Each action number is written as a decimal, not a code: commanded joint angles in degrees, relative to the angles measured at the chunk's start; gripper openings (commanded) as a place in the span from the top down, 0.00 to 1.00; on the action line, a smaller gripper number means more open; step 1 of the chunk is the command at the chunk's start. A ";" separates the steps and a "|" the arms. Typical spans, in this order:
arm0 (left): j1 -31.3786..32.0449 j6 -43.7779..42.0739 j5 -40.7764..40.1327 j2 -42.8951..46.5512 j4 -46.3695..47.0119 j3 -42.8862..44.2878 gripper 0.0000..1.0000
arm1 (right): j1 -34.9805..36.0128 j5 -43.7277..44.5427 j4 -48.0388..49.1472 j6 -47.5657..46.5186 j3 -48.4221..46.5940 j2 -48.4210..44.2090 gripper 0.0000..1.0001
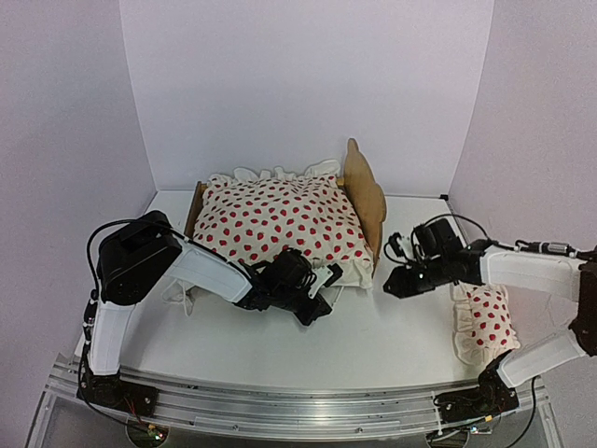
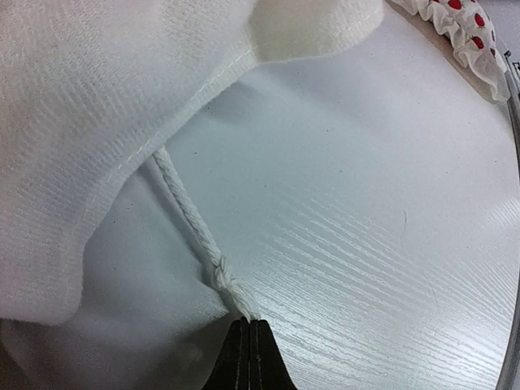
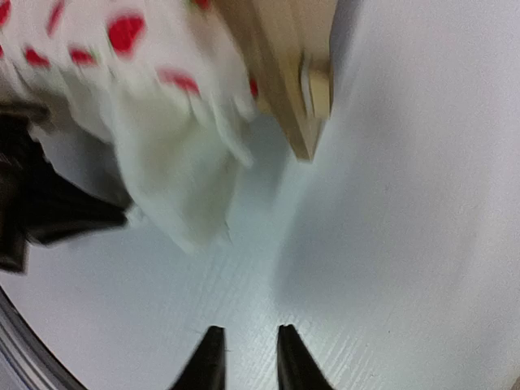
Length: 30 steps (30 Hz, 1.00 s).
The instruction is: Set up the pet bed
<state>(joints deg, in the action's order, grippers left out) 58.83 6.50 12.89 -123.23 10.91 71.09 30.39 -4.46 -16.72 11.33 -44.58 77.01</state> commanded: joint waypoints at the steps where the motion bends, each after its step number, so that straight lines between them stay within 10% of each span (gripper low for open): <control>1: 0.15 -0.46 1.37 -1.49 -2.66 -0.07 1.00 | -0.13 -4.31 15.21 1.51 9.05 -2.38 0.67; 7: 0.15 -0.81 1.26 -1.77 -2.36 0.49 1.00 | -0.11 -4.24 24.84 -1.04 13.62 2.68 0.54; 30: 0.15 -3.16 -0.93 -2.63 -0.42 2.57 1.00 | -0.15 -5.28 43.55 -3.52 9.61 15.84 0.74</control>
<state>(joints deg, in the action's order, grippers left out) 58.87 4.29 13.30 -124.16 11.05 72.42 30.39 -7.05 24.15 7.53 -32.01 90.92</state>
